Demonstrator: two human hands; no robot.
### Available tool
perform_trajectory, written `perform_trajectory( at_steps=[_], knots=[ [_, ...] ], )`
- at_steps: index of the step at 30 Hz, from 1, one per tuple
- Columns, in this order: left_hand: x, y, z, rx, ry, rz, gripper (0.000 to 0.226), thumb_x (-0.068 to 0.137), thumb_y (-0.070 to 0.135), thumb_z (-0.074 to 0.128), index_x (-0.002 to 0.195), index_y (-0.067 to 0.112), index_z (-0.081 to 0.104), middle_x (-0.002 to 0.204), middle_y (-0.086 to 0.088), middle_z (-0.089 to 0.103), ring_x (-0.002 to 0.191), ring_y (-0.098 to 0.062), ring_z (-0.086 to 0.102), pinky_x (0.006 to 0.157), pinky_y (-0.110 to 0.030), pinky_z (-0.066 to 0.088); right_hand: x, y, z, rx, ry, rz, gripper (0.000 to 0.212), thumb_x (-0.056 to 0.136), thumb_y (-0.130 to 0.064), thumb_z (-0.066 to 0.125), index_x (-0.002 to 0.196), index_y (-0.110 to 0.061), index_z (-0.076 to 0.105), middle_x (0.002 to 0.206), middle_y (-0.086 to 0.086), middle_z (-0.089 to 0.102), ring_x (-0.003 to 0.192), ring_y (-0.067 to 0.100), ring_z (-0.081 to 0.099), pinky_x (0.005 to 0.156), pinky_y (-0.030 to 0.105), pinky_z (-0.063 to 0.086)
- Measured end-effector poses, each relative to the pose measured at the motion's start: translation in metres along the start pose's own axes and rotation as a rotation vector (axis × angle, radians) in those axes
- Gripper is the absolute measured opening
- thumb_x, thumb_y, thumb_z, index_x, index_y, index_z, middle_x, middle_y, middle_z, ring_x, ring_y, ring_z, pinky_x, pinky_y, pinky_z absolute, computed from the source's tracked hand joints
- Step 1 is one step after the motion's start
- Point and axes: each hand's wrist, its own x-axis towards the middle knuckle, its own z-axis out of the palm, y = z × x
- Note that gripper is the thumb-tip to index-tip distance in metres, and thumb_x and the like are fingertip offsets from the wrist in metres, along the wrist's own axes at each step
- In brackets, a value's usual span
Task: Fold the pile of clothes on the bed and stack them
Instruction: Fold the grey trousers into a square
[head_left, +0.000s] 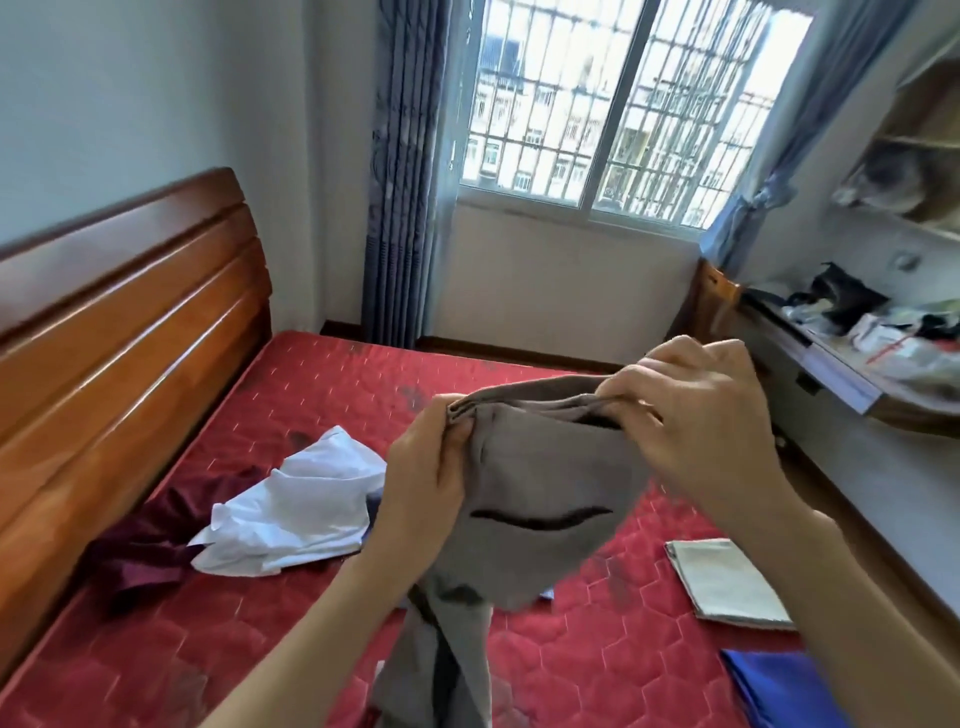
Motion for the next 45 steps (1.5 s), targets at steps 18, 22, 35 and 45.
perform_trajectory(
  at_steps=[18, 22, 35, 45],
  knots=[
    [0.016, 0.012, 0.006, -0.003, 0.030, 0.012, 0.015, 0.099, 0.007, 0.042, 0.100, 0.006, 0.058, 0.083, 0.005, 0.059, 0.074, -0.003, 0.053, 0.067, -0.008, 0.038, 0.025, 0.014, -0.019, 0.057, -0.044, -0.030, 0.009, 0.080, -0.024, 0.067, 0.080, -0.019, 0.075, 0.074, -0.014, 0.064, 0.083, 0.019, 0.062, 0.083, 0.035, 0.037],
    [0.026, 0.016, 0.009, 0.077, 0.121, 0.083, 0.019, 0.095, 0.005, 0.044, 0.101, 0.001, 0.062, 0.083, 0.006, 0.058, 0.070, -0.002, 0.046, 0.069, -0.005, 0.036, 0.036, 0.034, -0.029, 0.072, -0.170, -0.118, 0.007, 0.082, -0.022, 0.070, 0.085, -0.020, 0.076, 0.077, -0.010, 0.070, 0.085, 0.021, 0.062, 0.082, 0.038, 0.041],
    [0.058, 0.049, 0.032, 0.033, 0.118, 0.123, 0.014, 0.096, -0.001, 0.047, 0.097, 0.002, 0.060, 0.079, 0.000, 0.060, 0.067, -0.014, 0.052, 0.062, -0.011, 0.038, 0.038, 0.029, -0.007, 0.355, 0.203, 0.276, 0.025, 0.100, -0.021, 0.048, 0.115, -0.010, 0.066, 0.113, 0.004, 0.064, 0.106, 0.020, 0.058, 0.096, 0.042, 0.044],
    [0.072, 0.028, 0.014, 0.028, 0.088, 0.172, 0.018, 0.095, -0.005, 0.047, 0.099, 0.006, 0.061, 0.085, 0.007, 0.062, 0.078, -0.008, 0.056, 0.070, -0.012, 0.042, 0.070, 0.026, 0.028, 0.276, -0.086, -0.081, 0.053, 0.068, -0.069, 0.065, 0.068, -0.021, 0.041, 0.064, -0.013, 0.038, 0.063, 0.009, 0.038, 0.057, 0.023, 0.029]
  ],
)
